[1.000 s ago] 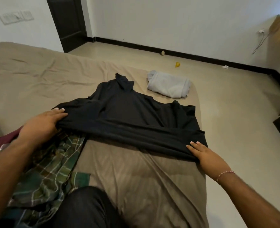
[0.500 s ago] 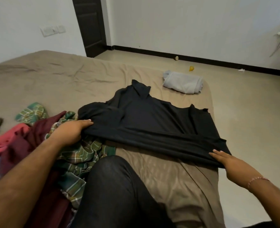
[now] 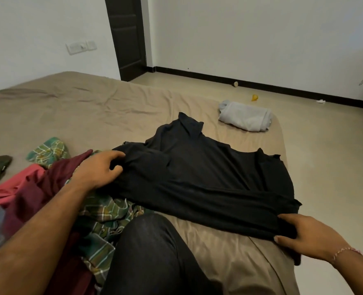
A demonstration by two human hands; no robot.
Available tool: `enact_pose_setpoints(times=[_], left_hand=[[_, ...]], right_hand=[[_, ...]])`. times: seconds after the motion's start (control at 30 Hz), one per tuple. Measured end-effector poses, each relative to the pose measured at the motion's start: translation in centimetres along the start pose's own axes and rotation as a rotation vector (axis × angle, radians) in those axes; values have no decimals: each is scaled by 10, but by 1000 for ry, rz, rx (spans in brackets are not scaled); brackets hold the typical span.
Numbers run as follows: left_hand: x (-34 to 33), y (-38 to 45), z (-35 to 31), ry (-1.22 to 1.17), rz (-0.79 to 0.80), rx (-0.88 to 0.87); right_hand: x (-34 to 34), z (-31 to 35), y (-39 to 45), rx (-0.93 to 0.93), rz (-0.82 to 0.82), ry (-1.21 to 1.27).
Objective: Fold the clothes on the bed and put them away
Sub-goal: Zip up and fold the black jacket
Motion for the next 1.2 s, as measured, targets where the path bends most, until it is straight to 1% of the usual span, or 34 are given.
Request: enact_pose_setpoints(times=[0.07,0.13,0.23,0.33,0.4,0.47,0.53,0.6,0.67,0.73,0.77,0.83,0.9,0.93,1.07,1.13,1.2], left_hand=[[-5,21,-15,11,-36,-20],[-16,47,-38,7,-11,-56],[-48,92,-89,4,109,-156],[-95,141,-149,15,212,-290],[-123,165,-184,38,279,-354],[-156,195,-216,143,362,-439],[-177,220,-236,259,400,-526],[-191,247,-249,241,417,-543],[-206,276,-253,229,518,-521],[-215,302,-252,302,627,-521],[-218,313,-250,361,653,-527],[-217,330,-246,495,634,-566],[-211,342,-242,630,584,-576],[-207,349,-235,690,578,-529],[-181,361,-190,843,580,-218],[-168,356,-171,842,559,-173],[-152,345,-158,853,519,-215]], right_hand=[[13,5,10,3,-101,57],[25,13,28,8,-203,144],[36,24,68,2,-296,243],[47,19,114,-35,-380,341],[51,12,143,-56,-411,367],[54,-5,174,-77,-421,381],[57,-18,199,-81,-424,396],[55,-29,219,-72,-412,377],[48,-36,238,-18,-375,305],[42,-40,252,19,-322,208],[42,-44,258,26,-313,163],[54,-52,261,3,-350,91],[63,-59,255,-56,-372,94],[65,-61,253,-71,-380,114],[71,-81,240,-169,-430,200],[77,-94,230,-226,-482,222],[75,-99,220,-264,-543,213]])
Point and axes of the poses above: each hand's wrist, its own y-axis towards the middle knuckle, its own x-axis out of the back of the hand, z = x × y, the point moved 4 cm from there along y, towards the middle knuckle, and after that the axes turned 1 degree about -y, right-handed, at the moved point
